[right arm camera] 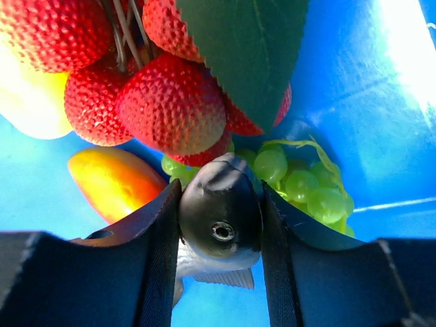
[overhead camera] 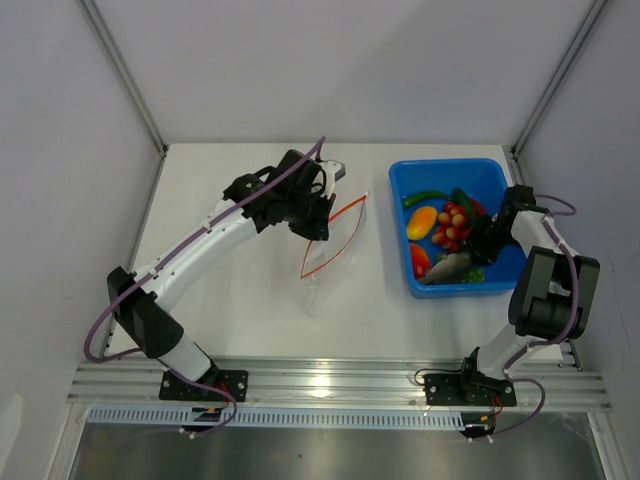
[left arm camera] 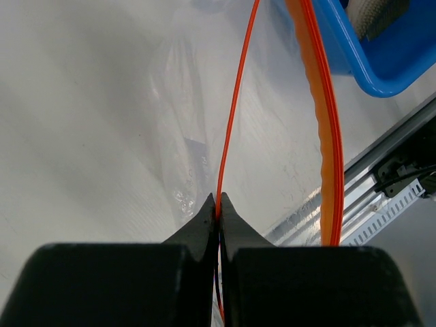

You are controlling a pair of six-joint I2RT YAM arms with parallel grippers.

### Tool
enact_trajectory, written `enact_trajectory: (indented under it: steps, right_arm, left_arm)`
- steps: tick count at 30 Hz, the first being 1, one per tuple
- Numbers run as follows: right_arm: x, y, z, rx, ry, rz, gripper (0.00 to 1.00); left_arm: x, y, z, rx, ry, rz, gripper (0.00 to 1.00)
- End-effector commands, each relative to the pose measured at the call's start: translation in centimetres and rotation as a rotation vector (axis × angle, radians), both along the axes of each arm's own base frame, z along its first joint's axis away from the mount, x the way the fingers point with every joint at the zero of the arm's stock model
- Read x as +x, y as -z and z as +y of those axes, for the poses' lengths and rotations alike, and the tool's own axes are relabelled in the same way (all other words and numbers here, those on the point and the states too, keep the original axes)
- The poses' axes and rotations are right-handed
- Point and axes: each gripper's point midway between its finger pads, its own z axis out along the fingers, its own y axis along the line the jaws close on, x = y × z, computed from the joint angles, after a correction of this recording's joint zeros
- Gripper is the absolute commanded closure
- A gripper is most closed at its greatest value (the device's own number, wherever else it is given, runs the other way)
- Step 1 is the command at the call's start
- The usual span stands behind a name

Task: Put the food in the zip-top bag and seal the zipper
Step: Pick up the fake fish from the bin.

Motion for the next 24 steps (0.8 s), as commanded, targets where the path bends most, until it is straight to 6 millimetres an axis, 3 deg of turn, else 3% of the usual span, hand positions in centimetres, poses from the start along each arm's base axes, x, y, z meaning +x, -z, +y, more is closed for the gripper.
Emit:
enact_trajectory:
  steps: [1,8,14,18,24]
  right_arm:
    - [0.2,-2.0,-0.2,-0.022,0.018,-0.049,0.87]
    - [0.3,-6.8,0.0,-0.078,0.021,-0.107,0.93]
    - [1.3,-14.1,1.1,-0.1,-0.001,-0.265,0.98]
    - [2.6,-19.0,4.2,-0.028,-0.084,-0.421,0.99]
    - [3.8,-28.7,10.0,0.035,-0.285,-0.701,1.0]
  left_arm:
    - [-0.3,-1.5,-0.2,-0.043,0.013,0.0,0.99]
    - [-0.9,-1.5,-0.5,-0.066,-0.007,0.047,1.0]
    - [-2.2,0.1,-1.0,-0.092,-0.006,0.143,0.99]
    - [-2.9,0.2,-1.5,-0.123,0.015,0.177,0.99]
    - [-3.5,0.2,-2.1,-0.146,0.035,0.211,0.99]
